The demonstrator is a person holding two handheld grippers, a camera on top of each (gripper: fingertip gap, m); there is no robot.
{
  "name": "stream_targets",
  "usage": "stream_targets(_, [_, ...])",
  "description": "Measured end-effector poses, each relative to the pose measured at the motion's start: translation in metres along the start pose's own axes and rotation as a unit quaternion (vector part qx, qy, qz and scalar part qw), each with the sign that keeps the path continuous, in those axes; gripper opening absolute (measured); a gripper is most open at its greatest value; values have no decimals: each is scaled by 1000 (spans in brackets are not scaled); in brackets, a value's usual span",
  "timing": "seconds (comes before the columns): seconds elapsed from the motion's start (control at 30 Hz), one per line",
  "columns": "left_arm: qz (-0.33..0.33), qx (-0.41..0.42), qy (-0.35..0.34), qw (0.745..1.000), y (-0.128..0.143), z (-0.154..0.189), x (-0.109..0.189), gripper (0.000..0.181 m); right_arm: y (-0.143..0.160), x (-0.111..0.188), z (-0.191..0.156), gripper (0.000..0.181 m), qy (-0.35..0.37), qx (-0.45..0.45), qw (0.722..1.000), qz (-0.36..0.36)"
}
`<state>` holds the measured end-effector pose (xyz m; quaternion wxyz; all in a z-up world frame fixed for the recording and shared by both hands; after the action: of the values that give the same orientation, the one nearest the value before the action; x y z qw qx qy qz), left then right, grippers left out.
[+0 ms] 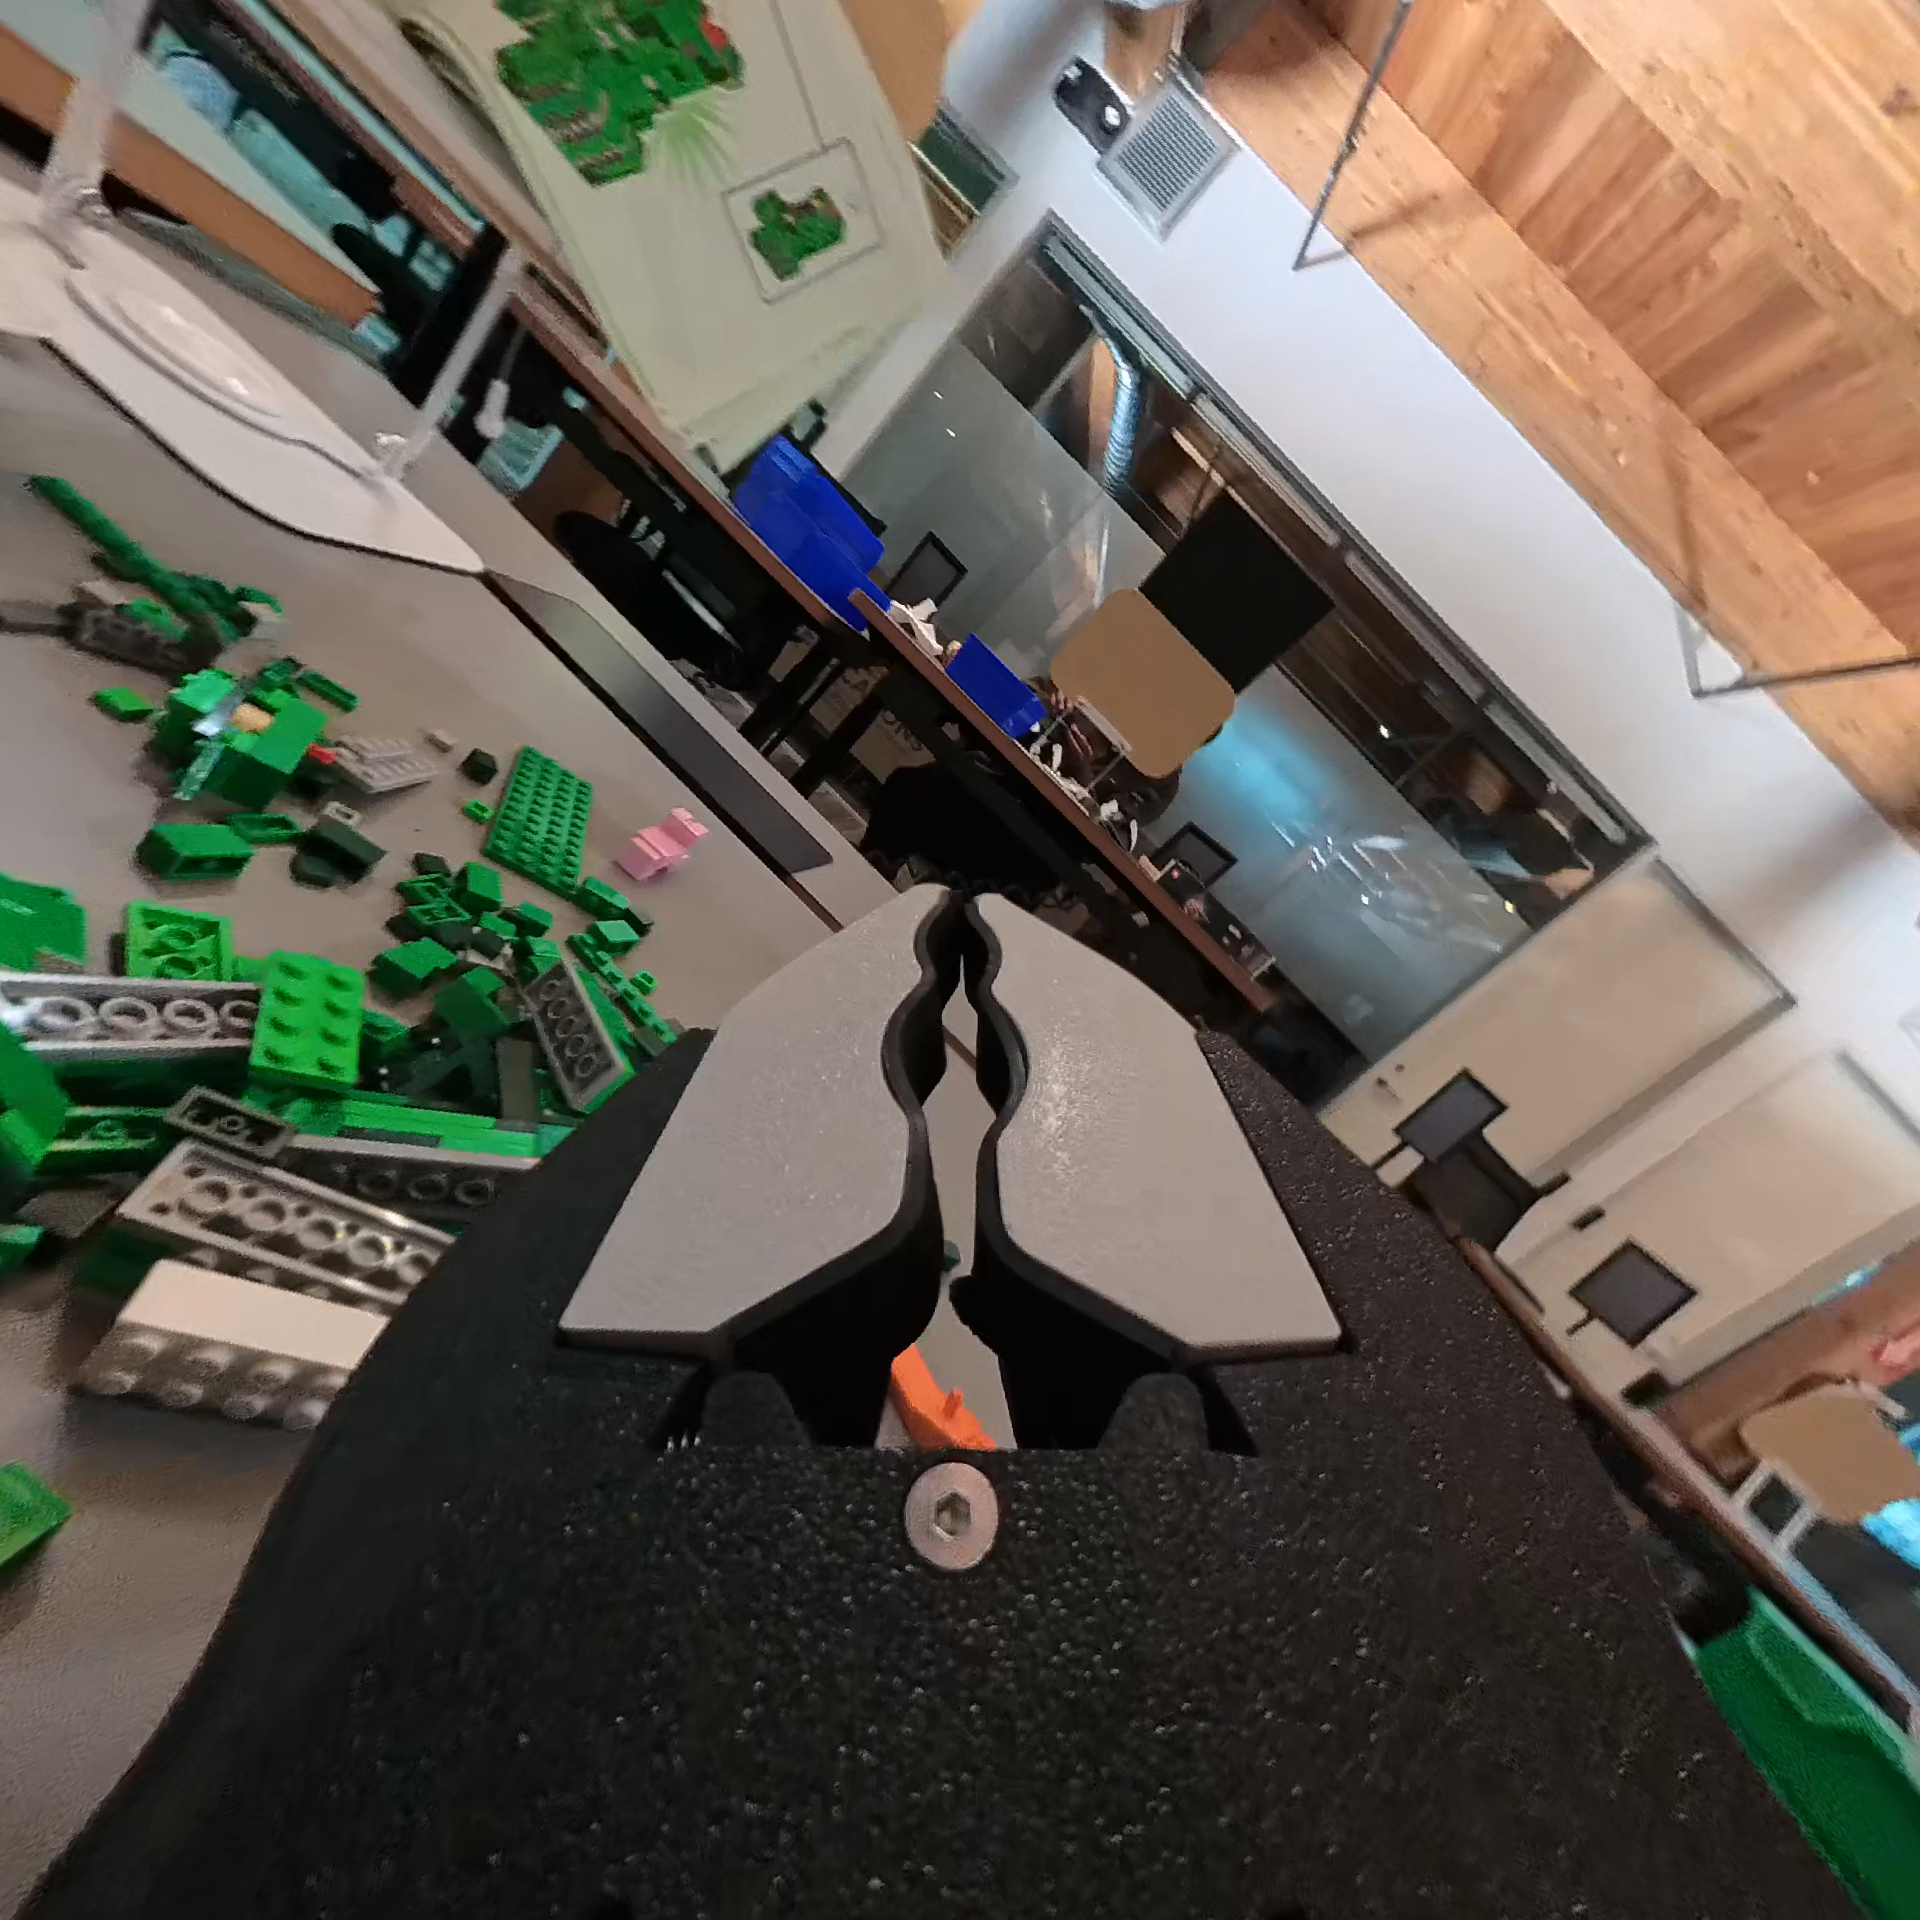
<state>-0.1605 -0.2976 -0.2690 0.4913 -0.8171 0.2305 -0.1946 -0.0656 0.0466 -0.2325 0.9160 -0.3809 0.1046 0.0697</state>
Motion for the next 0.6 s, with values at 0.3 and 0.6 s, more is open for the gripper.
stream_targets(0.3, [-41, -110, -31, 993, -37, -24, 14, 0, 14, 5, 26, 0, 54, -71, 996, -15])
stream_targets(0.6, [-65, -106, 43, 991, -81, -29, 22, 0, 10, 13, 43, 0, 86, -106, 991, 4])
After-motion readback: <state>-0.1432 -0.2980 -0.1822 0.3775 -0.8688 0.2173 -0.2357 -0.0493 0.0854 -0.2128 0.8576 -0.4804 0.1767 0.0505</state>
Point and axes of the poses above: each gripper's, where its closed fingertips meet, x back along the fingers, y out of its underside, z = x × y across the jaws, the point moved 3 cm from there along x, back along the fingers, and after that the axes turned 6 degrees about z, right-handed, at the moved point
